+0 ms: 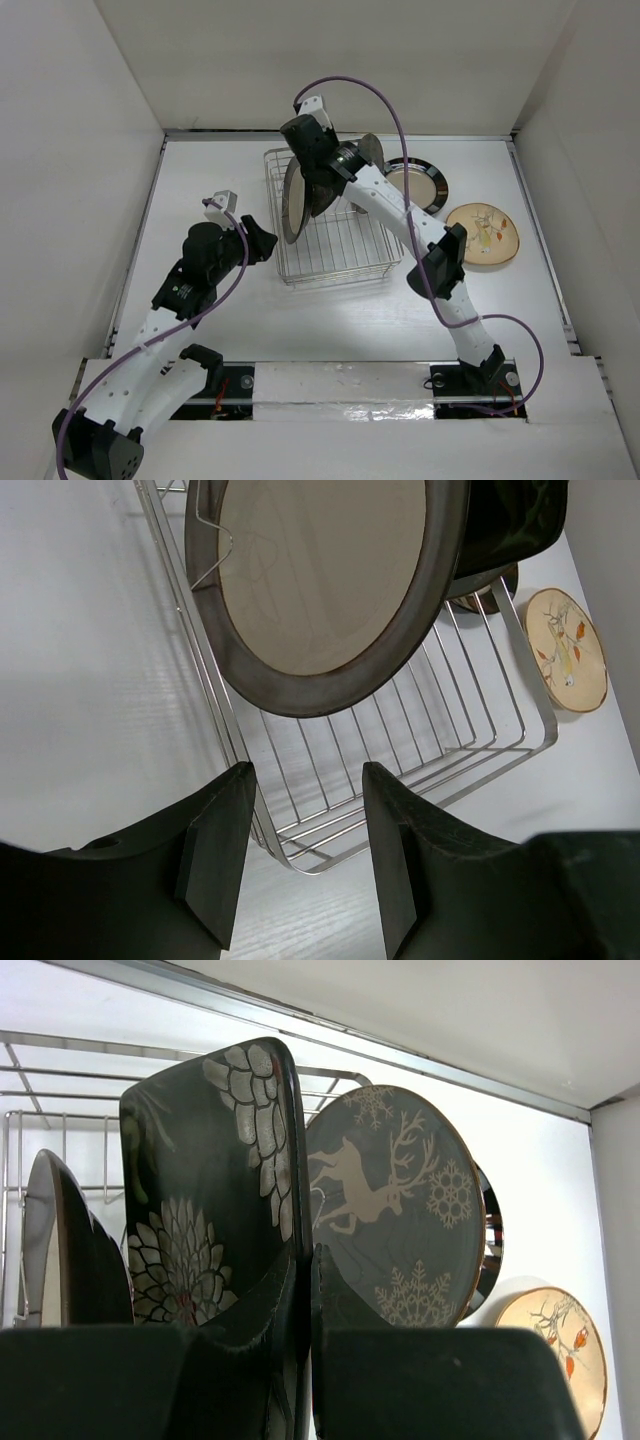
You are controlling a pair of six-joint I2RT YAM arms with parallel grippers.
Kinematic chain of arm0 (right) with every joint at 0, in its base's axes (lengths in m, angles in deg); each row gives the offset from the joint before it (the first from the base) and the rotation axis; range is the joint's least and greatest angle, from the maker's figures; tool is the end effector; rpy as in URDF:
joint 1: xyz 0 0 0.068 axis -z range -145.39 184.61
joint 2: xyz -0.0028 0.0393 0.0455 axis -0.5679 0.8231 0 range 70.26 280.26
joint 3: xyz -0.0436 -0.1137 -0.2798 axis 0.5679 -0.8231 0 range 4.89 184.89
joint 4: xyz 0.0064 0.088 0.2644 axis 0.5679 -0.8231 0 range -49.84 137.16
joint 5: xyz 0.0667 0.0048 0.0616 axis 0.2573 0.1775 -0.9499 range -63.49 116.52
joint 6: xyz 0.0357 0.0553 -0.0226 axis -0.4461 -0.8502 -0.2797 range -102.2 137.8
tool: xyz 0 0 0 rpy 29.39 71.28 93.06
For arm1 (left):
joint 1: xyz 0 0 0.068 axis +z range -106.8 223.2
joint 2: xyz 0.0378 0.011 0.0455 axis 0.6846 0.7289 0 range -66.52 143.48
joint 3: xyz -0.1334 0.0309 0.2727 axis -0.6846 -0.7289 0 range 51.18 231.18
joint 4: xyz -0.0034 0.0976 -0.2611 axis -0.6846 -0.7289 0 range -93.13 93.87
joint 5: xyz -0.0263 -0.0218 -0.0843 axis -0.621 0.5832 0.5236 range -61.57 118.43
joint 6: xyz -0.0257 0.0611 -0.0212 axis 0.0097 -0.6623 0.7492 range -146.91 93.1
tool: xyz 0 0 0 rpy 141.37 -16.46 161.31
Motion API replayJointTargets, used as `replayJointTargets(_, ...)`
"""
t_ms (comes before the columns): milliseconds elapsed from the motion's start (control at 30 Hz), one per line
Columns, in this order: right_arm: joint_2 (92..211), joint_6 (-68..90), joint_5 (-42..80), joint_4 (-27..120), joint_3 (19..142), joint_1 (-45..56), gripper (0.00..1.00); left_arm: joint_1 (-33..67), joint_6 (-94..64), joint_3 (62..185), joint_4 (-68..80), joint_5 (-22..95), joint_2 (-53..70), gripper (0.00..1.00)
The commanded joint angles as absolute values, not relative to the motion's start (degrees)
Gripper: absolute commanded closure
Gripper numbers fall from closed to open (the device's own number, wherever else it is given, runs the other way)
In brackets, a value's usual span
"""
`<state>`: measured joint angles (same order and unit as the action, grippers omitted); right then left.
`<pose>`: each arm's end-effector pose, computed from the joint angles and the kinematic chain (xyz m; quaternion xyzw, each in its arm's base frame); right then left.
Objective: Load the plates into the dish rack
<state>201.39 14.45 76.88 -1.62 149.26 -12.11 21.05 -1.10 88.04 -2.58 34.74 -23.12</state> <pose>0.4074 0.3689 0.3921 -0.1164 0.8197 -0.1675 0.5353 0.1825 -0.0810 0.3182 0.0093 0.7821 -0.2920 0.5505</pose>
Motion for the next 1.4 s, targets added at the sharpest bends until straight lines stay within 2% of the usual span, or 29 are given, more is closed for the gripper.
replayJointTargets(0, 199.37, 10.78, 83.02, 2.34, 149.12, -12.68, 1.00, 20.70, -1.50, 87.48, -0.08, 36.34, -22.84, 0.57)
replayJointTargets(367, 194.63, 1.46, 89.44, 3.38, 140.69, -14.44, 1.00, 20.70, -1.24, 87.30, 0.18, 37.13, -22.57, 0.57)
replayJointTargets(733, 194.44, 1.72, 85.76, 7.26, 138.39, -14.96, 1.00, 20.70, -1.24, 87.30, 0.10, 37.31, -22.66, 0.57)
replayJointTargets(767, 194.71, 1.98, 84.36, 7.52, 138.57, -14.96, 0.92, 20.70, -1.24, 87.21, 0.10, 37.31, -22.75, 0.57)
replayJointTargets(867, 195.24, 4.08, 82.95, 10.33, 138.57, -14.44, 0.80, 20.70, -1.24, 87.21, 0.01, 37.13, -22.93, 0.57)
replayJointTargets(967, 195.33, 5.23, 81.37, 12.61, 138.13, -13.91, 0.72, 20.70, -1.24, 87.21, -0.17, 37.13, -22.93, 0.57)
replayJointTargets(1133, 194.71, 5.93, 79.95, 15.87, 136.38, -13.91, 0.66, 20.70, -1.24, 87.21, -0.08, 37.05, -22.93, 0.57)
replayJointTargets(1233, 194.10, 6.11, 79.60, 17.27, 135.49, -13.38, 0.66, 20.70, -1.33, 87.21, -0.08, 37.05, -22.84, 0.57)
replayJointTargets(1367, 193.74, 6.20, 77.85, 18.15, 135.14, -12.85, 0.52, 20.70, -1.24, 87.21, 0.01, 37.05, -22.84, 0.57)
